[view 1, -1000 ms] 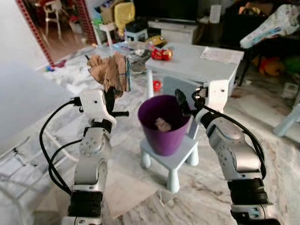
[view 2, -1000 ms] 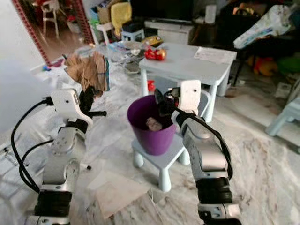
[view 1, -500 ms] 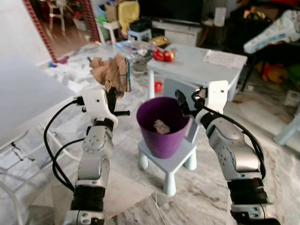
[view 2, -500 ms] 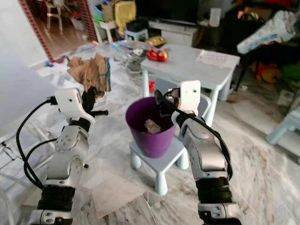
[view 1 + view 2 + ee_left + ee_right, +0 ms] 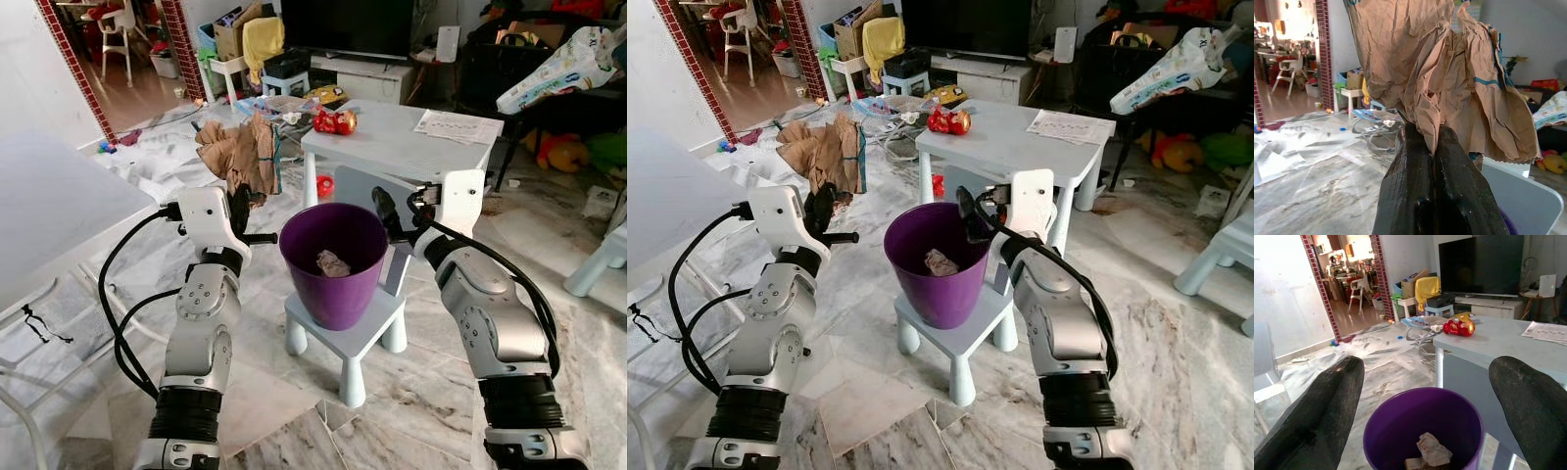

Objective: Picking trash to rubbish bin

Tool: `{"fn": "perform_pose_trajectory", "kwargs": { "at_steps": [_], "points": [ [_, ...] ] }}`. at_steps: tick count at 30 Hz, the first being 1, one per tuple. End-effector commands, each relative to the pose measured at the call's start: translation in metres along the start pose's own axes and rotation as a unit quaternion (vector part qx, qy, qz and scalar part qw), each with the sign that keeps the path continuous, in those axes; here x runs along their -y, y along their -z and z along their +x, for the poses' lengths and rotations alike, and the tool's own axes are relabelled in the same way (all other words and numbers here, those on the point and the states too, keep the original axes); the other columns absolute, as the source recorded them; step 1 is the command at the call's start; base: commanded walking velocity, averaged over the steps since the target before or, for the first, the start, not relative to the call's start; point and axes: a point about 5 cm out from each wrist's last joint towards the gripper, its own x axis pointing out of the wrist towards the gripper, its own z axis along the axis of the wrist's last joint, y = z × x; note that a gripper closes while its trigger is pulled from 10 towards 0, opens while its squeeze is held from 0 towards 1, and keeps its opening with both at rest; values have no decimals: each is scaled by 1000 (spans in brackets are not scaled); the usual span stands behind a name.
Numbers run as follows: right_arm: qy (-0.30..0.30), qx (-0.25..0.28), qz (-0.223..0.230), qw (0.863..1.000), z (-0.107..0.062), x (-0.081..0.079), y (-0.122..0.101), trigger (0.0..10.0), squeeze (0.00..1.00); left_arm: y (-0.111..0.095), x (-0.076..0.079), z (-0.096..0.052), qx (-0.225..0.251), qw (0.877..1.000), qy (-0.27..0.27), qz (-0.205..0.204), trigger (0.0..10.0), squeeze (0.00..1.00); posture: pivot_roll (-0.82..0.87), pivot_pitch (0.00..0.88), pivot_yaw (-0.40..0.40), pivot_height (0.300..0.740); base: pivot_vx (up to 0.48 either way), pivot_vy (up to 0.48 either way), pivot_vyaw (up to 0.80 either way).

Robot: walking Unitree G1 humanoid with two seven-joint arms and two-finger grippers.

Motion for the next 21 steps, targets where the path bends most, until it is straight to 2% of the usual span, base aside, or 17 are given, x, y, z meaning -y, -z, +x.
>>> {"fn": "perform_pose_trajectory", "kwargs": {
  "at_steps": [1,21],
  "points": [
    [-4,5,4,1000,1,-3,-1,10000,0,-2,-3,2,-2,1000,-3,4,10000,0,-79,4,84,740,322,0,0],
    [-6,-1,7,1000,-1,-5,2,10000,0,1,-6,-1,-12,1000,-3,11,10000,0,-72,11,82,740,403,0,0]
  ]
}}
